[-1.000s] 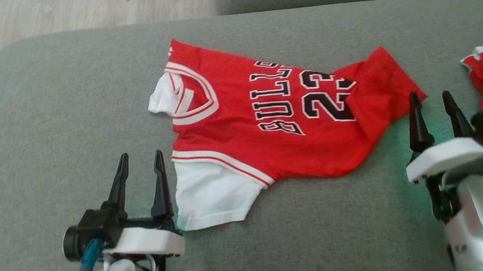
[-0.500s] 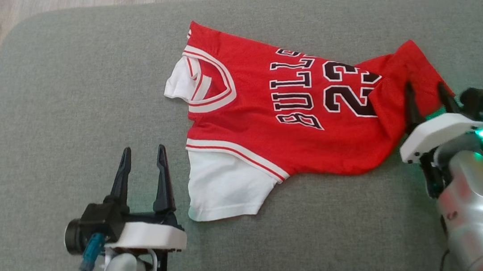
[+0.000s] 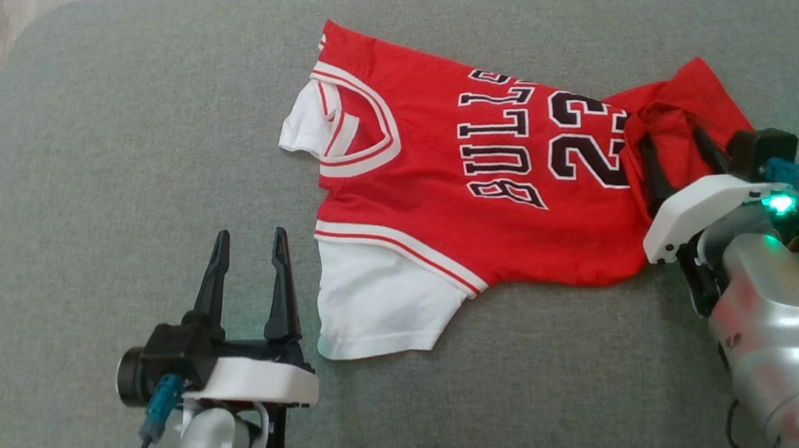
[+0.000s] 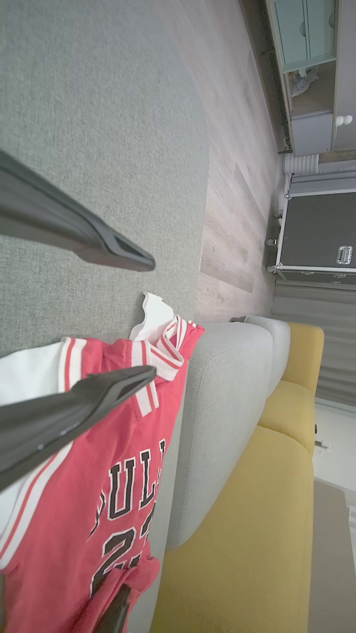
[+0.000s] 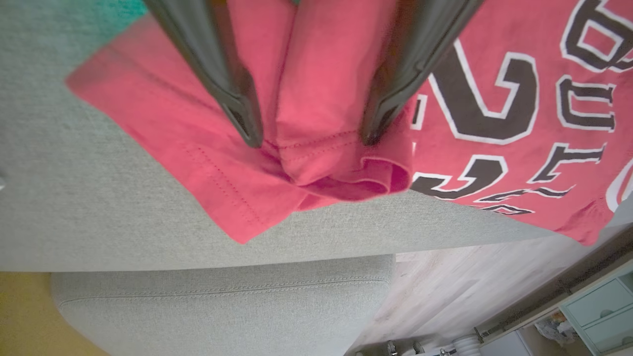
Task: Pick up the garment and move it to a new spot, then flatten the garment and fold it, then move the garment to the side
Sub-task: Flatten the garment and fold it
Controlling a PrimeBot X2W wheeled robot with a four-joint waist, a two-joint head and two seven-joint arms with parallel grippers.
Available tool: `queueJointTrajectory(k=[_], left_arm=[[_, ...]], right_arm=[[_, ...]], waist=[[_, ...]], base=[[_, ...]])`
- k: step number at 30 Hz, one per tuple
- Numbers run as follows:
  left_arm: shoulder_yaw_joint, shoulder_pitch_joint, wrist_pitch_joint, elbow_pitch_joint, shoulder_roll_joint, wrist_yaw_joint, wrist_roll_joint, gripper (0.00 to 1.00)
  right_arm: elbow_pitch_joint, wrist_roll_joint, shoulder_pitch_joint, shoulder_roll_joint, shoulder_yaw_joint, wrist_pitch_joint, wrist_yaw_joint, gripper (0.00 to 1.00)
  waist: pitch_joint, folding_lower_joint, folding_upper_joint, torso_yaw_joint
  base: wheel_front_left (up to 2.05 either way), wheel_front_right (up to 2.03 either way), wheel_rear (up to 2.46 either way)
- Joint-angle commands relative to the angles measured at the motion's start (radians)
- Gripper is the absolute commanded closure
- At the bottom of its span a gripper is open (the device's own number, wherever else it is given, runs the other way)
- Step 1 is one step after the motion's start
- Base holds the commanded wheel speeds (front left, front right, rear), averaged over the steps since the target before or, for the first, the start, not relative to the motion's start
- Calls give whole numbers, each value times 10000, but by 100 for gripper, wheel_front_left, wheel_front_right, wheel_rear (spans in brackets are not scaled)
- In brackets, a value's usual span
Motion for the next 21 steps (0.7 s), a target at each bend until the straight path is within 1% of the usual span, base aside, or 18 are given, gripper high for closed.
queueJointTrajectory(k=[1, 2, 3, 4, 8, 14, 17, 21], left_arm=[[251, -393, -95, -255, 41, 73, -83, 0], [248, -405, -95, -246, 41, 84, -97, 0], [249, -414, -95, -239, 41, 96, -109, 0], [252, -419, -95, -230, 41, 107, -118, 0], [319, -355, -95, -186, 41, 150, -131, 0], [564, -141, -95, -188, 41, 165, -81, 0], [713, 40, -95, -241, 41, 173, -78, 0], [798, 252, -95, -335, 41, 187, -122, 0]], right_arm=[[-131, -123, -400, 20, 159, -126, -7, 0], [-58, -123, -438, 20, 149, -127, -7, 46], [9, -111, -478, 20, 158, -129, -7, 82], [51, -91, -509, 20, 192, -131, -7, 100], [-194, 145, -463, 20, 426, -136, -7, 100], [-1249, 569, 401, 20, 479, -137, -7, 100], [-1801, 627, 1099, 20, 203, -138, -7, 100], [-2341, 480, 2052, 20, -500, -138, -7, 100]], waist=[[16, 0, 0, 23], [19, 0, 0, 30], [18, 0, 0, 29], [10, 0, 0, 23], [-167, 0, 0, -121], [-719, 0, 0, -654], [-1024, 0, 0, -1035], [-1341, 0, 0, -1501]], base=[[0, 0, 0], [0, 0, 0], [0, 0, 0], [0, 0, 0], [0, 0, 0], [0, 0, 0], [0, 0, 0], [0, 0, 0]])
